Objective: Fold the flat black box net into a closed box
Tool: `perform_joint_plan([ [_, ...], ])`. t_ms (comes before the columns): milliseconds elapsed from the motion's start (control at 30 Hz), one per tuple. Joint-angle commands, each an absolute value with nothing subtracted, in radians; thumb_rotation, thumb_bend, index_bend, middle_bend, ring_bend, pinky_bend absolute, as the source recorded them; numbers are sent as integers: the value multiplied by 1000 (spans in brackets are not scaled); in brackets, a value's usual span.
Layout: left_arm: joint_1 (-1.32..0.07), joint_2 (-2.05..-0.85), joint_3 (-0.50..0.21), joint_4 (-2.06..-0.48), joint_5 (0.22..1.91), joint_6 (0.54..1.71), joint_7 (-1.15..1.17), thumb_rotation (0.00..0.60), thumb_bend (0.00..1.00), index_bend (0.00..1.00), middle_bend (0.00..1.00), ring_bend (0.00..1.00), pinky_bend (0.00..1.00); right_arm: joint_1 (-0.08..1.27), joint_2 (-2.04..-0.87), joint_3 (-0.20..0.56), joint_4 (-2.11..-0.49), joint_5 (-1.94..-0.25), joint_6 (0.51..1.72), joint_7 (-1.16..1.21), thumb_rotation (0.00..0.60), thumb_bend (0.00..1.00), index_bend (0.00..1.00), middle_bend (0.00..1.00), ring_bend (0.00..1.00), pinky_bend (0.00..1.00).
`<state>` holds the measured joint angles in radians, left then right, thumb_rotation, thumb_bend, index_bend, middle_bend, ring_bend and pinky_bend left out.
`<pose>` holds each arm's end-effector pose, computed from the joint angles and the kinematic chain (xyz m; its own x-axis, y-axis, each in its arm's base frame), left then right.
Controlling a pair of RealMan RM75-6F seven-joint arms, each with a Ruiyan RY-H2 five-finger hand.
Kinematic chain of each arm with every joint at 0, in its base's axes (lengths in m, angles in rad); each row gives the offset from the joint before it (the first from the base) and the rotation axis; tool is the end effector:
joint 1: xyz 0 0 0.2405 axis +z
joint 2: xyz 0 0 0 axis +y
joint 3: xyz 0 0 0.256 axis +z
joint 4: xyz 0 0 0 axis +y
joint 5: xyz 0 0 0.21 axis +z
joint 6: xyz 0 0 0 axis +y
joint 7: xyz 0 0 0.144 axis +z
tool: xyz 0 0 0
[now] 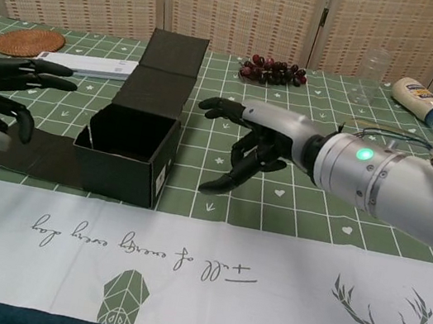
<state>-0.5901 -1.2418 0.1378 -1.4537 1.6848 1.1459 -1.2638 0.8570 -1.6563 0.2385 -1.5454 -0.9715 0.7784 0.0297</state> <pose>-0.2395 0.2713 0.0592 -0.4529 0.6433 0.6173 0.8137 0.0154 0.5810 -0.0767 -0.3247 -0.0683 -0.0203 -0.6137 0.7893 -0.9500 -0.2342 -0.2065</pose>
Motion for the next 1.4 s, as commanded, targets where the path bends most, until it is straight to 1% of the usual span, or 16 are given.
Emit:
perform_joint_plan([
  [33, -592, -1242, 137, -1457, 1687, 1146, -1262, 600, 142, 34, 39, 452, 776, 834, -1667, 223, -1577, -905, 812, 1, 600, 0, 0, 17, 681, 1000],
  [167, -593, -1238, 138, -1463, 1689, 1148, -1259, 600, 142, 34, 39, 453, 776, 833, -1719, 237, -1572, -826, 833, -4, 600, 0, 0, 17, 680, 1000],
  [400, -586, -1229, 142, -1464, 1688, 1158, -1267, 600, 142, 34, 39, 452, 776, 859, -1824, 275, -1504, -758, 854, -25, 600, 0, 0, 17, 680, 1000],
  [633, -579, -1219, 147, -1457, 1690, 1170, -1285, 600, 142, 34, 39, 453, 776, 891, -1927, 309, -1399, -769, 884, -52, 600, 0, 0, 18, 680, 1000],
  [1033, -565, -1205, 155, -1443, 1693, 1188, -1315, 600, 142, 34, 39, 452, 776, 938, -2068, 362, -1236, -802, 881, -64, 600, 8, 0, 57, 680, 1000],
  [1133, -560, -1202, 157, -1441, 1693, 1194, -1321, 600, 142, 34, 39, 453, 776, 948, -2096, 368, -1199, -812, 881, -74, 600, 45, 0, 87, 680, 1000],
  [1233, -554, -1199, 154, -1439, 1691, 1205, -1321, 600, 143, 34, 39, 453, 776, 954, -2122, 373, -1164, -823, 889, -87, 600, 102, 0, 132, 681, 1000],
  [1333, -542, -1194, 146, -1442, 1682, 1225, -1310, 600, 142, 39, 39, 458, 779, 958, -2143, 390, -1132, -825, 901, -96, 600, 240, 21, 195, 695, 1000],
  [1400, -527, -1191, 133, -1445, 1664, 1245, -1289, 600, 142, 51, 39, 463, 787, 954, -2145, 405, -1128, -827, 904, -90, 600, 337, 101, 251, 715, 1000],
])
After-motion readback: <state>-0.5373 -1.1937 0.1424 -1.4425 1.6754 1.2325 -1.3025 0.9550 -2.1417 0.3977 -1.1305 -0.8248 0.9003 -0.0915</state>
